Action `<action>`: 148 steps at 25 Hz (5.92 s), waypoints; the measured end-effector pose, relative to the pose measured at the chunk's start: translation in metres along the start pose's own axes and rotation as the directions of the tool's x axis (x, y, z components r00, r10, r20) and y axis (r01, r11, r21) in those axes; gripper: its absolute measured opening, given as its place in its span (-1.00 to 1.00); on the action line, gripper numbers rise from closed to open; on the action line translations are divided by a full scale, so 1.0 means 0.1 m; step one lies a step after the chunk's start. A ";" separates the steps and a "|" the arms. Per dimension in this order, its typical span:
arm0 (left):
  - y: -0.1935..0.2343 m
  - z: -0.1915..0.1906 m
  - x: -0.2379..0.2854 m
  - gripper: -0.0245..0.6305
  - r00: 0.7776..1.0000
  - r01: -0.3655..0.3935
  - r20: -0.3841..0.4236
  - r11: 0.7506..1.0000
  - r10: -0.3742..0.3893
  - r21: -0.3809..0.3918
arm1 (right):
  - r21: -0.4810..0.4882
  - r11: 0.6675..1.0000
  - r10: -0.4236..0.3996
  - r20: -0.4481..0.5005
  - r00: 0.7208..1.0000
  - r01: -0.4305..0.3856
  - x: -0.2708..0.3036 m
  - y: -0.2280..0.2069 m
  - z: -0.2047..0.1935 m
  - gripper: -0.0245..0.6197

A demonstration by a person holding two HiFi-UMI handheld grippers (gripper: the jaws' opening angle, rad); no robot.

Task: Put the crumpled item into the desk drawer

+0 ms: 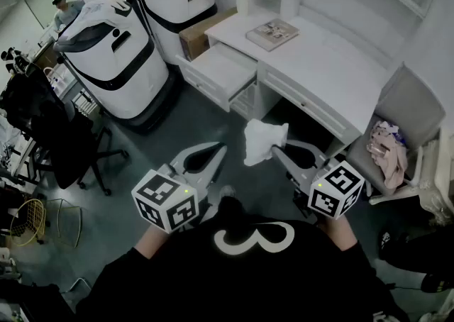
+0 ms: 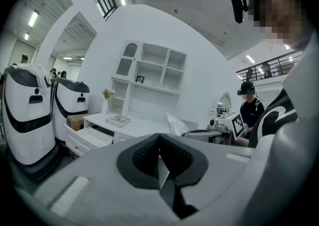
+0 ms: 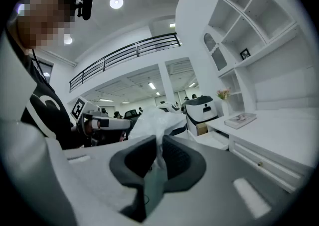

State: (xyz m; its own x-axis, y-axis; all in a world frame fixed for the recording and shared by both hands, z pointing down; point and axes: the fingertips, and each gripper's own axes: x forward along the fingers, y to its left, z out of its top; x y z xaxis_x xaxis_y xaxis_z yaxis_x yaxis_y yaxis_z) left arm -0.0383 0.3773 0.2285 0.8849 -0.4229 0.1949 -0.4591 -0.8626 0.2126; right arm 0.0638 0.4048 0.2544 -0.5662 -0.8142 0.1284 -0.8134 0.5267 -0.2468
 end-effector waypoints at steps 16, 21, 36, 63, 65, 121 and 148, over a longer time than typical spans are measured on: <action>0.29 -0.04 0.44 -0.89 0.999 0.037 -0.017 0.999 -0.037 -0.025 | 0.033 0.999 -0.038 -0.024 0.999 0.038 0.25 -0.45 -0.07 -0.81; 0.51 -0.02 0.64 -0.89 0.999 0.046 -0.028 0.998 -0.047 -0.039 | 0.044 0.998 -0.047 -0.029 0.998 0.048 0.42 -0.65 -0.06 -0.80; 1.85 0.05 1.53 -0.89 0.992 0.051 -0.111 0.991 -0.065 -0.125 | 0.133 0.986 -0.083 -0.102 0.991 0.096 1.61 -1.69 0.02 -0.80; 4.12 0.21 2.58 -0.89 0.990 -0.021 -0.141 0.984 -0.004 -0.175 | 0.088 0.989 -0.100 -0.233 0.967 0.123 3.65 -3.09 0.21 -0.80; 4.19 0.20 2.60 -0.89 0.990 -0.035 -0.141 0.984 0.010 -0.175 | 0.083 0.990 -0.093 -0.238 0.967 0.115 3.74 -3.12 0.21 -0.80; 6.38 -0.76 2.98 -0.89 0.882 -0.441 -0.347 0.816 0.317 -0.375 | 0.160 0.984 0.169 -0.749 0.641 -0.072 6.48 -4.45 -1.93 -0.80; 6.67 -1.07 3.15 -0.89 0.863 -0.464 -0.403 0.794 0.305 -0.393 | 0.109 0.993 0.117 -0.858 0.500 -0.046 6.72 -4.84 -2.84 -0.74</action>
State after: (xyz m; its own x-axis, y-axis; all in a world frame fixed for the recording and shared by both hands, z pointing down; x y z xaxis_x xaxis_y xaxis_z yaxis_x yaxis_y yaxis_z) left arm -0.0740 -0.3017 0.5345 0.5921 -0.5159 0.6190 -0.8058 -0.3797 0.4544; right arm 0.0391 -0.3277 0.7331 -0.4930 -0.1362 0.8593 -0.7673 0.5337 -0.3556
